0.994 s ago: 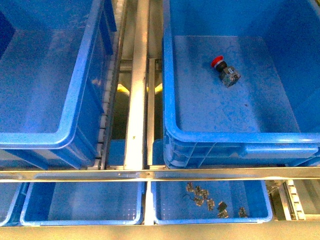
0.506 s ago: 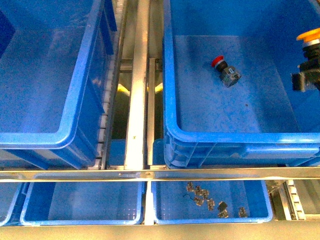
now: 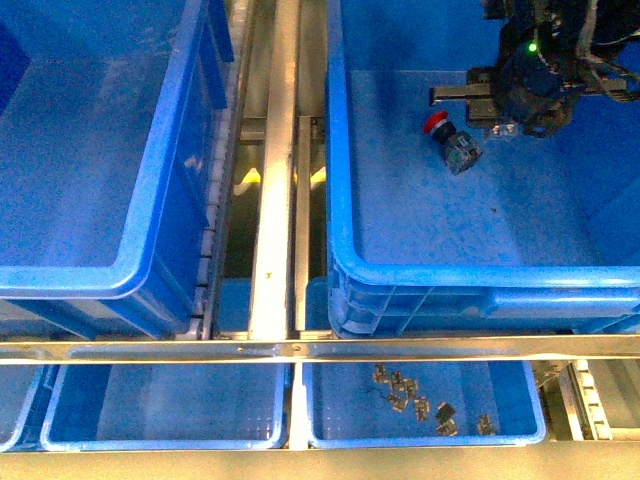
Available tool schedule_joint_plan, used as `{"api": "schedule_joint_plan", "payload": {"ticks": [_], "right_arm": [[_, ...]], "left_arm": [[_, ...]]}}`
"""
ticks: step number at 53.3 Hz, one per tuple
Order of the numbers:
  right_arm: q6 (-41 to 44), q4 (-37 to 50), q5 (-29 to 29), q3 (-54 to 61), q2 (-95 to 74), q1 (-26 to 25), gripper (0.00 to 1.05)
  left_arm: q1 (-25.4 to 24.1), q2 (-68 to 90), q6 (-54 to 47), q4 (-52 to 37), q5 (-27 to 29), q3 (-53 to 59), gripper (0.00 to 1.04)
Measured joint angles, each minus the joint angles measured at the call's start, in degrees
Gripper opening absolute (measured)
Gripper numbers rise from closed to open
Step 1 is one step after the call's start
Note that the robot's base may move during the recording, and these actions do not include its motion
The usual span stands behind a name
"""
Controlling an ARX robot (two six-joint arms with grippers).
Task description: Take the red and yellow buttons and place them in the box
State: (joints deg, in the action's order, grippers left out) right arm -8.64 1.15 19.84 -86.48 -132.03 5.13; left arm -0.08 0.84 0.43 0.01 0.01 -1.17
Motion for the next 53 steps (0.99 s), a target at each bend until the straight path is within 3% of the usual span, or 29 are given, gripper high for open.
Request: {"api": "schedule_joint_plan", "payload": {"ticks": [26, 41, 53], "right_arm": [[-1.1, -4.7, 2.8, -13.0, -8.5, 1.0, 0.28], [-1.5, -2.3, -0.2, -10.4, -8.5, 0.7, 0.69], [-1.9, 5.6, -3.4, 0.0, -1.4, 0.0, 0.99]], "left_arm": [[0.0, 0.0, 0.0, 0.0, 0.0, 0.0, 0.97], [0.0, 0.0, 0.0, 0.0, 0.0, 0.0, 0.97], [0.0, 0.0, 0.0, 0.0, 0.0, 0.0, 0.97]]}}
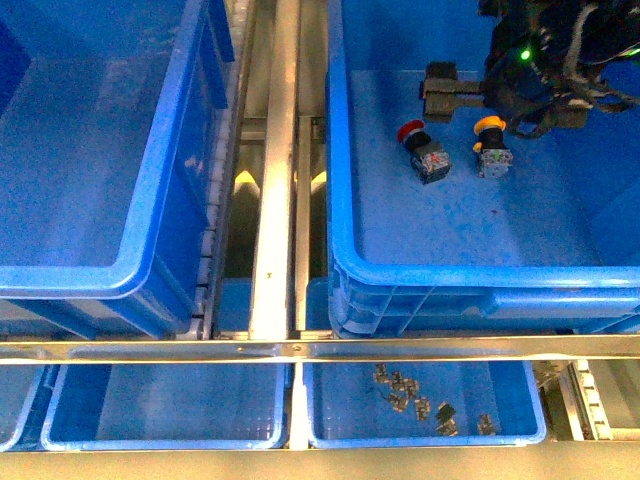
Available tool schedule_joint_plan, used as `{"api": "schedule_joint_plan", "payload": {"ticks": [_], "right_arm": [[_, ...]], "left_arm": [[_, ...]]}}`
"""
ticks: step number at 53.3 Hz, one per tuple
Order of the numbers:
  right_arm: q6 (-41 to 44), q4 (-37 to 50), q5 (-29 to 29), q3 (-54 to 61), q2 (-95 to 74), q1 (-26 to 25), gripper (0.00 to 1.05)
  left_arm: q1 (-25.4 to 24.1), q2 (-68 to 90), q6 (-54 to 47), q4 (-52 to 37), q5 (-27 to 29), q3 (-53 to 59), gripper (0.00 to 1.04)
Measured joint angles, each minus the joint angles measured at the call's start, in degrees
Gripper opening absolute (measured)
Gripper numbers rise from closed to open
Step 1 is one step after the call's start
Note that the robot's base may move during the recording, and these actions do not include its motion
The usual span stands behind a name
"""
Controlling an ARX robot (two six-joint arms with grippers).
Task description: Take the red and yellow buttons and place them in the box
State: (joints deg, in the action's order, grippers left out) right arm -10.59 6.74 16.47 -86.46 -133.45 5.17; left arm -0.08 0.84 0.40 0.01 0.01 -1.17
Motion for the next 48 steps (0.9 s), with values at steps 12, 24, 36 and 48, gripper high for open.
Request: {"api": "schedule_joint_plan", "payload": {"ticks": [12, 24, 36, 48], "right_arm": [[-0.1, 9.7, -6.0, 26.1, 24.0, -0.2, 0.98], [-9.5, 0.8, -9.1, 52.6, 52.8, -2.0, 0.98], [-13.8, -2.6, -8.9, 58.8, 67.5, -3.6, 0.94], [6.3, 43.5, -16.5, 76.0, 70.6, -4.9, 0.56]], "left_arm": [[0.0, 0.0, 0.0, 0.0, 0.0, 0.0, 0.97], [0.0, 0.0, 0.0, 0.0, 0.0, 0.0, 0.97], [0.0, 0.0, 0.0, 0.0, 0.0, 0.0, 0.97], [0.0, 0.0, 0.0, 0.0, 0.0, 0.0, 0.97]]}}
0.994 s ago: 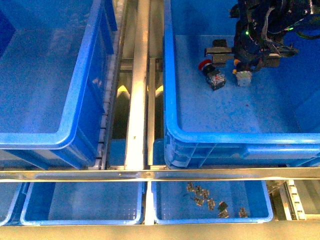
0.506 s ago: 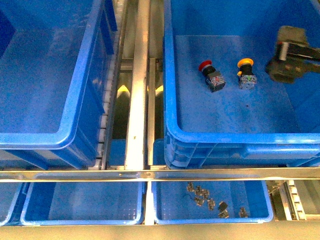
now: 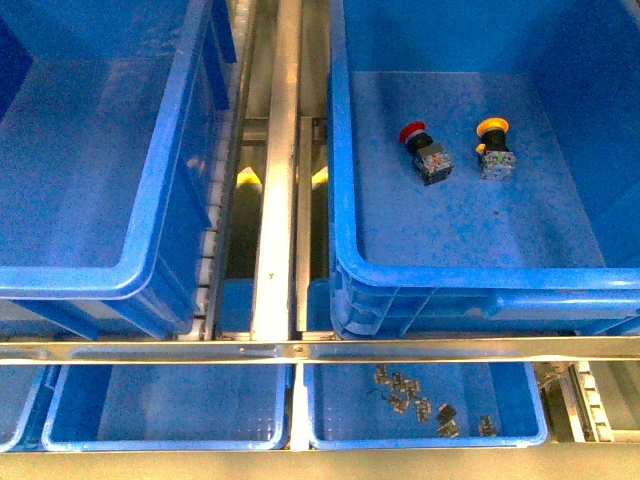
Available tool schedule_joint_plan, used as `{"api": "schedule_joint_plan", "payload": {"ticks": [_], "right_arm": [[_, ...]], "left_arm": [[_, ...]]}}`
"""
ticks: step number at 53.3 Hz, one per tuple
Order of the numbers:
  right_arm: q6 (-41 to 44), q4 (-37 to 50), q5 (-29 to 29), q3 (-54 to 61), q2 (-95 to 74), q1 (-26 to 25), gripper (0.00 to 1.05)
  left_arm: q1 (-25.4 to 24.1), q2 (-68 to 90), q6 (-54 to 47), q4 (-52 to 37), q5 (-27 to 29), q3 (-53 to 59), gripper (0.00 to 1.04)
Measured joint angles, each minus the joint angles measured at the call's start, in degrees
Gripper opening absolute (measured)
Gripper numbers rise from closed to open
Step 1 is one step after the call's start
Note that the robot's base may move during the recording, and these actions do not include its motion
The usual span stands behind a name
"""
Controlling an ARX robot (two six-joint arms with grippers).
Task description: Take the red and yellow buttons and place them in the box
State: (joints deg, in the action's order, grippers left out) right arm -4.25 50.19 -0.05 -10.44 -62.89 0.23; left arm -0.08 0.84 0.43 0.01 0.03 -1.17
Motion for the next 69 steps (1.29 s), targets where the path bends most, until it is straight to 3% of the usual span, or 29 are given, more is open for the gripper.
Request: {"api": "schedule_joint_plan", "payload": {"ticks": [5, 15, 20, 37, 69], "right_arm": [[2.5, -0.5, 0.0, 2.1, 5.3, -0.2, 0.35], [3.8, -3.1, 0.0, 6.0, 10.5, -0.2, 0.03], [4.0, -2.1, 0.0, 8.0, 12.0, -0.2, 0.04], [4.0, -18.1, 0.0, 9.2, 30.2, -0.2, 0.04], [4.0, -35.5, 0.0, 9.2, 48.3, -0.2, 0.04]], "left_arm": [[0.0, 0.0, 0.0, 0.0, 0.0, 0.0, 0.97], [0.0, 0.0, 0.0, 0.0, 0.0, 0.0, 0.97], [0.0, 0.0, 0.0, 0.0, 0.0, 0.0, 0.97], [0.0, 0.0, 0.0, 0.0, 0.0, 0.0, 0.97], [0.0, 0.0, 0.0, 0.0, 0.0, 0.0, 0.97]]}}
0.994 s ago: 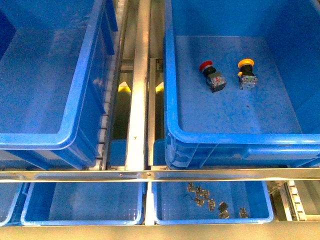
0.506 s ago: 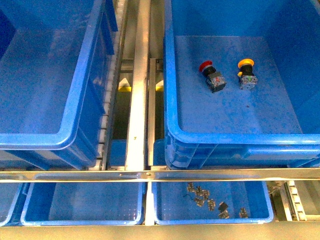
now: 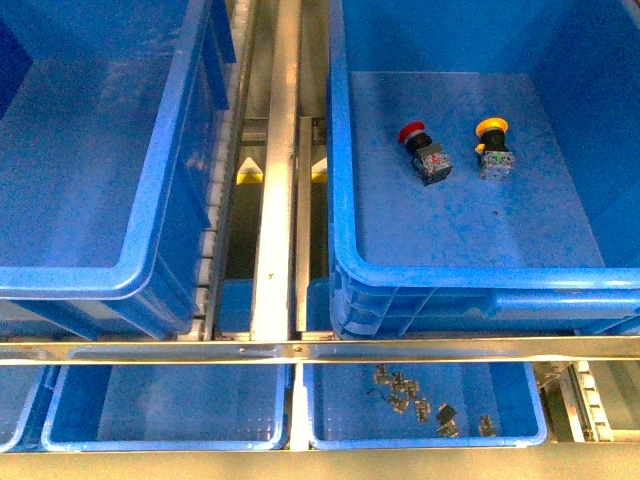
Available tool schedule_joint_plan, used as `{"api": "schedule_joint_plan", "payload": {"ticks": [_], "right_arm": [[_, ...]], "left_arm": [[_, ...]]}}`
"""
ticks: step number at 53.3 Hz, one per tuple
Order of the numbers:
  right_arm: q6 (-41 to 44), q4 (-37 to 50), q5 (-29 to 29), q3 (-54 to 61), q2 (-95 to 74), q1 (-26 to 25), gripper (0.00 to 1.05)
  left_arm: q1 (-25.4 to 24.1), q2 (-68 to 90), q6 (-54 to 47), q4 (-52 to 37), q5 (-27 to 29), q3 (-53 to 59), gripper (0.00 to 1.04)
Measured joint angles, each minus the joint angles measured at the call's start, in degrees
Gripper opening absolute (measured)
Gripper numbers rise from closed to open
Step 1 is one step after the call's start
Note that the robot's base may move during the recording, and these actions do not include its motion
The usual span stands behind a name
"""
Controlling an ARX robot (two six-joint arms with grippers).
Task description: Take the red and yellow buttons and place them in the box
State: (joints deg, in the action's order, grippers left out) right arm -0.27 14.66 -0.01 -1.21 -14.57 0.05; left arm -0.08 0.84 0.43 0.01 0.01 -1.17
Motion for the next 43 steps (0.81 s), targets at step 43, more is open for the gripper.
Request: {"api": "schedule_joint_plan", "payload": {"ticks": [43], "right_arm": [[0.1, -14.6, 0.2, 0.0, 14.3, 0.0, 0.04]], "left_arm": [[0.0, 0.0, 0.0, 0.0, 0.0, 0.0, 0.97]]}}
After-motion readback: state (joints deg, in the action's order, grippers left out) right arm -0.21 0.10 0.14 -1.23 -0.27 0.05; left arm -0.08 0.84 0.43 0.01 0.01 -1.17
